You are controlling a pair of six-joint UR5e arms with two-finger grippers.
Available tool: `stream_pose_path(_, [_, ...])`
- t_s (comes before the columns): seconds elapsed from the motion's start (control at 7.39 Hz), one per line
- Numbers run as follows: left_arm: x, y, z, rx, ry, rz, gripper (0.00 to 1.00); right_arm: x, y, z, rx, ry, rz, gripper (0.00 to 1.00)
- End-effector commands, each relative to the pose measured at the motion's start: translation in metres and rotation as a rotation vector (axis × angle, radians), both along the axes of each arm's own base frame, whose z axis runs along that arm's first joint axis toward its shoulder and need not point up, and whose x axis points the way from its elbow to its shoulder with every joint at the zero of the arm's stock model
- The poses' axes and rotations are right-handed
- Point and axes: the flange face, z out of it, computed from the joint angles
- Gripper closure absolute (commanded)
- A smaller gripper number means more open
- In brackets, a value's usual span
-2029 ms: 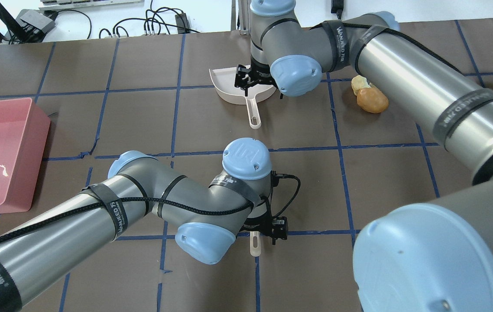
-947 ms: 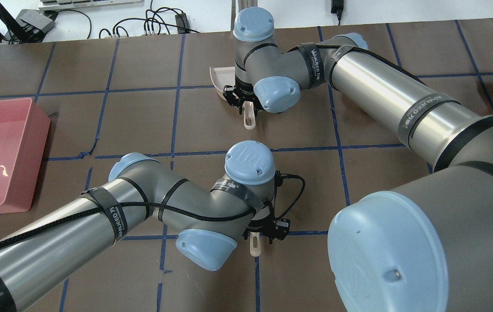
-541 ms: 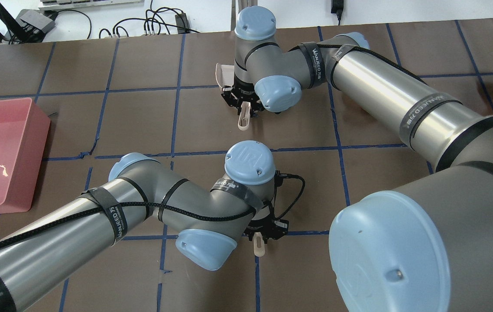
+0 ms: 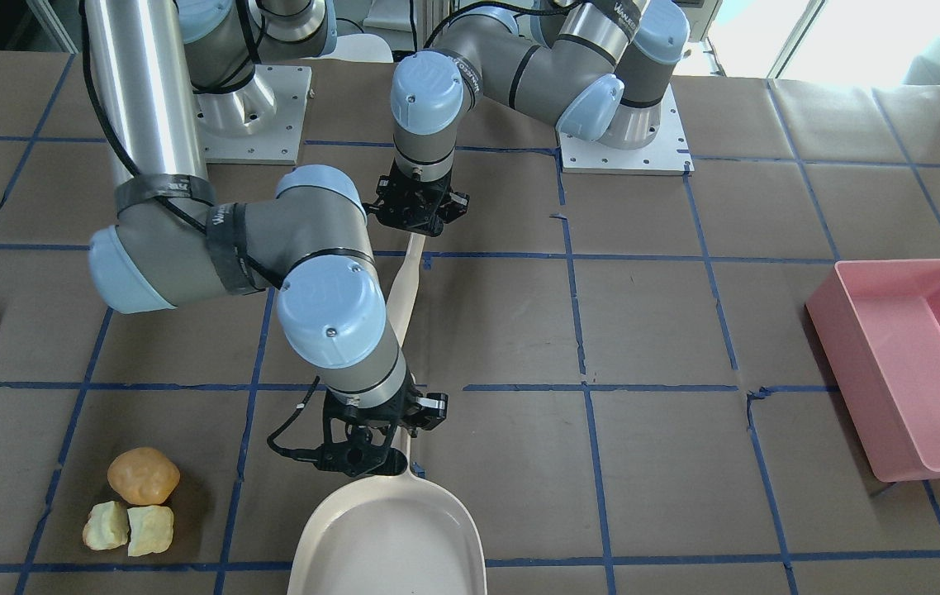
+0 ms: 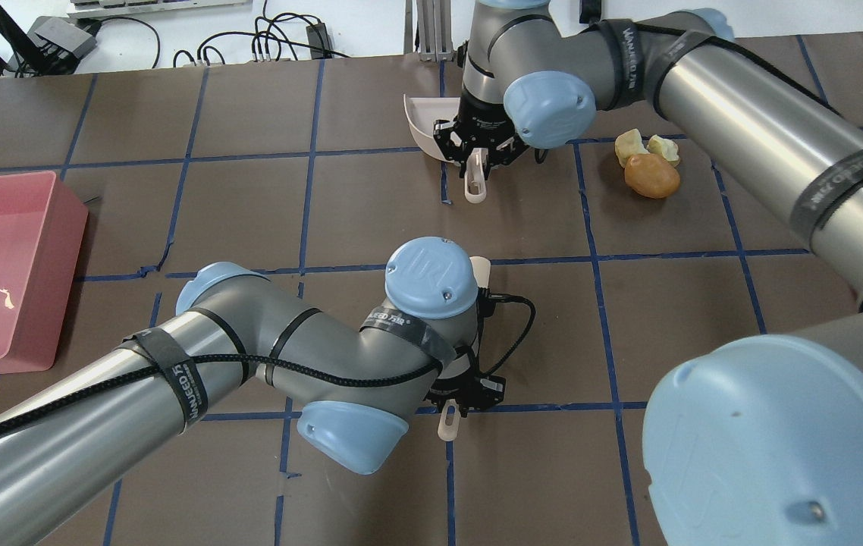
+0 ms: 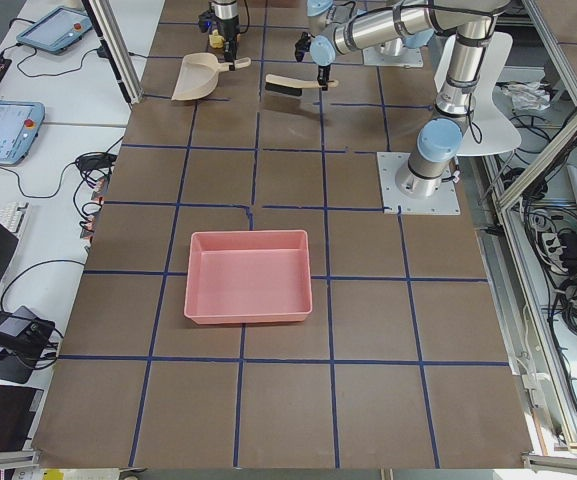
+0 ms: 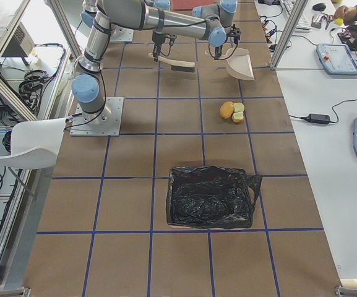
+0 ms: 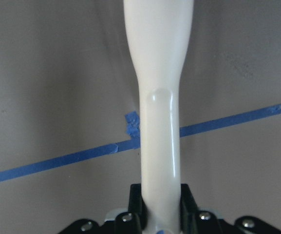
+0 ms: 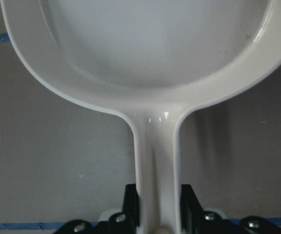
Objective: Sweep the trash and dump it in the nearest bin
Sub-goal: 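Carry the dustpan beside the food pieces while the left gripper brings the brush over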
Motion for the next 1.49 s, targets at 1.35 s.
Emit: stream_pose_path(1.35, [-0.133,-0.219,0.085,-0.075,-0.031,0.765,1.00,-0.501,0.105,0.108,0.149,0.007,0.783,0.87])
